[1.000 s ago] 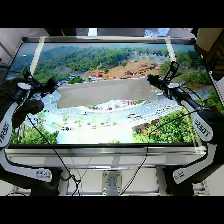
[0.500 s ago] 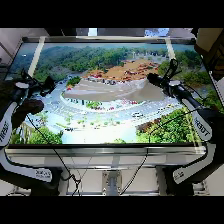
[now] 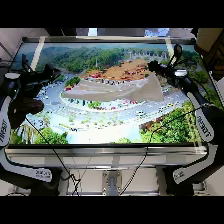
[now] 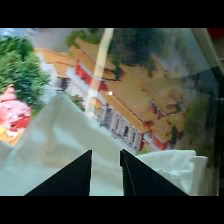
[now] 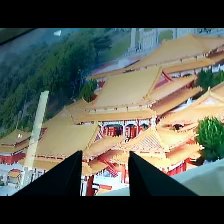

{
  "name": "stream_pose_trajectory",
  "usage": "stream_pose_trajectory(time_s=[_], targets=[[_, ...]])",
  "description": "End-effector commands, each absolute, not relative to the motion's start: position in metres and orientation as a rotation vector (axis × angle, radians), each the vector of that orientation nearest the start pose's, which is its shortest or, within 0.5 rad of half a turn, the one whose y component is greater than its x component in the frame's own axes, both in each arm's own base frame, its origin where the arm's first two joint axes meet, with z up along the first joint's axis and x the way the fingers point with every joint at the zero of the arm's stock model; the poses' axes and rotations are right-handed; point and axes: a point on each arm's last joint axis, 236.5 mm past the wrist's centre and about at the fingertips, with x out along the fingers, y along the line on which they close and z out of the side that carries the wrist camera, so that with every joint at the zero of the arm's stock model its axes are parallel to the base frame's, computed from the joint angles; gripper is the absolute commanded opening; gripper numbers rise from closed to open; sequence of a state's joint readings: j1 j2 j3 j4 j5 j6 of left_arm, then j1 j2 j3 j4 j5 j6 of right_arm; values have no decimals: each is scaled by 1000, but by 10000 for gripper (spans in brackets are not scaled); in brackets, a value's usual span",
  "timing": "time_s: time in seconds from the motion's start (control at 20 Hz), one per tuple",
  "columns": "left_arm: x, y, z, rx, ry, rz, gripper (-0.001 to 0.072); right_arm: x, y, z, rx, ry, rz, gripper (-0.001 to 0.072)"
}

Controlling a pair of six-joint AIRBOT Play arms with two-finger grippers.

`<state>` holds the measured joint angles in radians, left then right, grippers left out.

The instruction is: Fold the shirts.

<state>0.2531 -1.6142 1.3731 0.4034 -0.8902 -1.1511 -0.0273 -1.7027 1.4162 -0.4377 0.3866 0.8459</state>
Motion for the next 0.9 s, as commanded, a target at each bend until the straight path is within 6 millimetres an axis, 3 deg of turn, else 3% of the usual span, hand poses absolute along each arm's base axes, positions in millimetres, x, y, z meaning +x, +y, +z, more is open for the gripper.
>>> stream_pose_trajectory(time_s=[0.0, 0.05, 0.2, 0.3, 0.35, 0.5, 0.6, 0.7, 0.85], targets=[[536, -75, 136, -835, 694, -612, 181, 611, 44, 84, 456, 489, 224, 342], [533, -85, 151, -805, 686, -662, 116, 606, 32, 89, 454, 504, 216, 342], [519, -127, 192, -699, 662, -797, 109, 579, -6, 109, 395, 563, 208, 342], [513, -160, 207, -575, 642, -855, 9, 554, -28, 130, 315, 598, 215, 342], [511, -176, 211, -503, 635, -868, 8, 541, -38, 143, 268, 607, 210, 342], [518, -213, 207, -250, 606, -805, 9, 499, -75, 180, 110, 631, 143, 343], [532, -224, 197, -141, 578, -710, 17, 478, -94, 194, 74, 640, 100, 345], [539, -228, 183, -78, 589, -639, 258, 464, -105, 188, 118, 687, 83, 387], [539, -229, 147, -81, 697, -605, 290, 450, -117, 160, 178, 768, 64, 397]])
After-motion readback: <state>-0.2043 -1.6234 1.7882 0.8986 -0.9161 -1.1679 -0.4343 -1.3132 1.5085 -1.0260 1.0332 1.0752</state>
